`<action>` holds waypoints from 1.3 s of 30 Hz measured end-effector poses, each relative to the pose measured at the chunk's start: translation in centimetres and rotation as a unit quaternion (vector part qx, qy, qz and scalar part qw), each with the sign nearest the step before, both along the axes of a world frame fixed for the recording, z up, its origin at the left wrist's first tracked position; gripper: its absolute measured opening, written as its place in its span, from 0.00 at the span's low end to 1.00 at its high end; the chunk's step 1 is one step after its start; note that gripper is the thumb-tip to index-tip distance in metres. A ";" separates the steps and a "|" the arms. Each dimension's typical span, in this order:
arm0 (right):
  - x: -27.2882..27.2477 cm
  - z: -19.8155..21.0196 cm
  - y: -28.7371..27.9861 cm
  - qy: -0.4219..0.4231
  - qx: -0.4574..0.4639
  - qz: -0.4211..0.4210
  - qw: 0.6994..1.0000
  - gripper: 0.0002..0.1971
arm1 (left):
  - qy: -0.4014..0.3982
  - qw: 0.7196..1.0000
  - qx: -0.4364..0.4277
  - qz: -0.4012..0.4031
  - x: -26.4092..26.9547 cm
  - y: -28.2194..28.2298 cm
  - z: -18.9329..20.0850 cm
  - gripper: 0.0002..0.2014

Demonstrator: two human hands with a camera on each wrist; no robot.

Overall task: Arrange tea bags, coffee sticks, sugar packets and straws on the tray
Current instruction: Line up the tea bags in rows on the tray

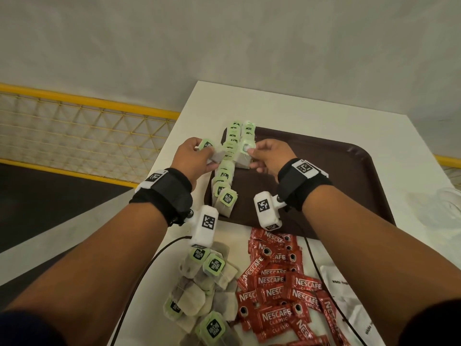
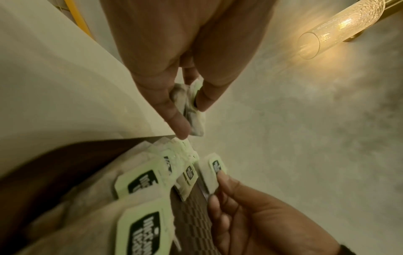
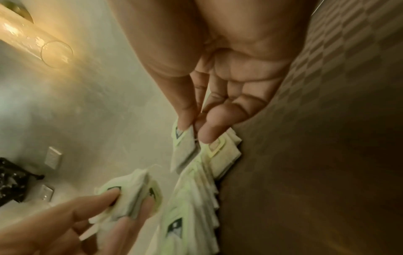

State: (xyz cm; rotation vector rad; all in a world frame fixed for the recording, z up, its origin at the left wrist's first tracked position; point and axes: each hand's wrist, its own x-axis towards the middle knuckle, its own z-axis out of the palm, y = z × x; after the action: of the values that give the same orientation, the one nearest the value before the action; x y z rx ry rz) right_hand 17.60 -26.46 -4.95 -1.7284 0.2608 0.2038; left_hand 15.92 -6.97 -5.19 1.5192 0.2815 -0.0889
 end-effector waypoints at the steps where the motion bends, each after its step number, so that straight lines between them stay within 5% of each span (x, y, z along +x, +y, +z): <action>1: 0.1 -0.3 -0.1 0.014 -0.021 0.007 1.000 0.07 | 0.003 1.000 0.005 0.000 0.0 0.3 -0.1 0.14; 18: 2.6 -0.8 1.2 0.100 -0.251 0.018 0.963 0.11 | 0.028 0.995 0.043 -0.091 -0.5 1.6 0.7 0.08; 26: 2.3 -0.3 0.4 0.013 -0.293 0.026 0.956 0.14 | 0.010 0.992 0.081 -0.092 -0.3 1.3 1.3 0.06; 31: 1.1 1.4 0.8 -0.067 -0.148 0.100 0.982 0.14 | 0.002 0.985 0.125 -0.119 -0.1 0.7 1.5 0.07; 35: 0.4 2.2 0.9 -0.065 -0.156 0.197 0.966 0.09 | 0.012 0.979 0.093 -0.181 -0.3 0.2 1.6 0.12; 39: -0.2 1.8 0.5 -0.067 -0.135 0.202 0.968 0.04 | 0.009 0.978 0.082 -0.190 -0.4 0.0 1.5 0.15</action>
State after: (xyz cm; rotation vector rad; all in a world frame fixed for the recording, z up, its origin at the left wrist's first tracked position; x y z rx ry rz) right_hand 17.41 -25.95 -3.15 -2.0466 -0.1765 0.3594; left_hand 15.54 -6.95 -3.69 1.7220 0.0089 -0.3907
